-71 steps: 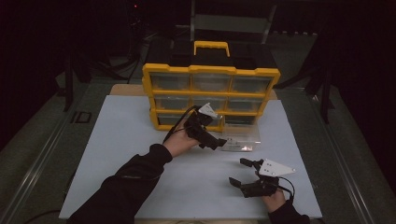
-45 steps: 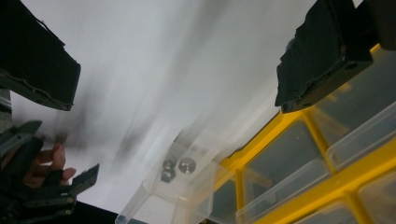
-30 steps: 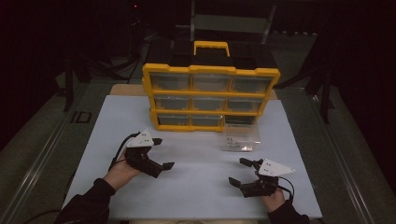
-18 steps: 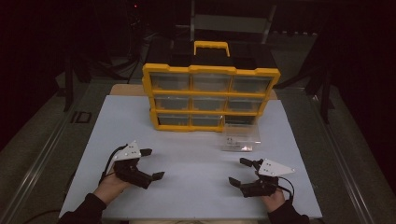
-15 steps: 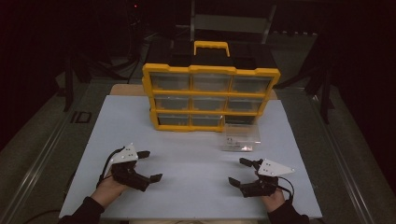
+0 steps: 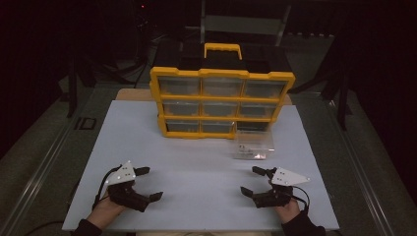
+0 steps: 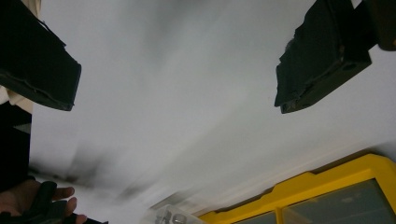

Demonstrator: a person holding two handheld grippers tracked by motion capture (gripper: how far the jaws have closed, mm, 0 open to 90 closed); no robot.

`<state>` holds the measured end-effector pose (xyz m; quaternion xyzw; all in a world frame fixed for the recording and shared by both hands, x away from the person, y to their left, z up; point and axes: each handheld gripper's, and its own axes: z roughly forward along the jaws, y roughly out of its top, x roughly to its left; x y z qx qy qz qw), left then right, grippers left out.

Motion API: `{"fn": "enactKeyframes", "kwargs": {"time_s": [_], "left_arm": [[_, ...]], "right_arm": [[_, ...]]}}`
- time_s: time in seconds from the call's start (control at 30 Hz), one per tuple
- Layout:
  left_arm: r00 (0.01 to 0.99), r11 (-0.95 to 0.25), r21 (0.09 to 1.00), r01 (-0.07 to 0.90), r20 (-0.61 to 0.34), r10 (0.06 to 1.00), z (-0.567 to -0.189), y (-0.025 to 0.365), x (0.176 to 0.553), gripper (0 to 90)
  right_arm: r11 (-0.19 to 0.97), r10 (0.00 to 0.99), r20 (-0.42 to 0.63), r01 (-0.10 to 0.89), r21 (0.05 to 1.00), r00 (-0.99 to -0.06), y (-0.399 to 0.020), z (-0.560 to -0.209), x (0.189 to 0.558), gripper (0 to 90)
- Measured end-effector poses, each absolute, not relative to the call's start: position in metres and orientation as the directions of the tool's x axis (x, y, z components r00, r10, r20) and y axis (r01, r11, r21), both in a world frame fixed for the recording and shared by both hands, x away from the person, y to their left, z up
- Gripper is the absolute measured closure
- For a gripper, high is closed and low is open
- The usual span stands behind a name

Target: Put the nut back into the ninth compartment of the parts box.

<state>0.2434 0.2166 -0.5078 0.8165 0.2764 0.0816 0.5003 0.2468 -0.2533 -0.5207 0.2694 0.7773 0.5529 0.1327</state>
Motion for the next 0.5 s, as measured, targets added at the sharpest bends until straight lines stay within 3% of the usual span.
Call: {"fn": "enactKeyframes", "kwargs": {"time_s": [0.5], "left_arm": [[0.793, -0.268, 0.881, 0.391, -0.175, 0.583, -0.524, 0.231, 0.248, 0.0]], "right_arm": [[0.246, 0.566, 0.092, 0.273, 0.93, -0.82, -0.254, -0.521, 0.247, 14.4]]}}
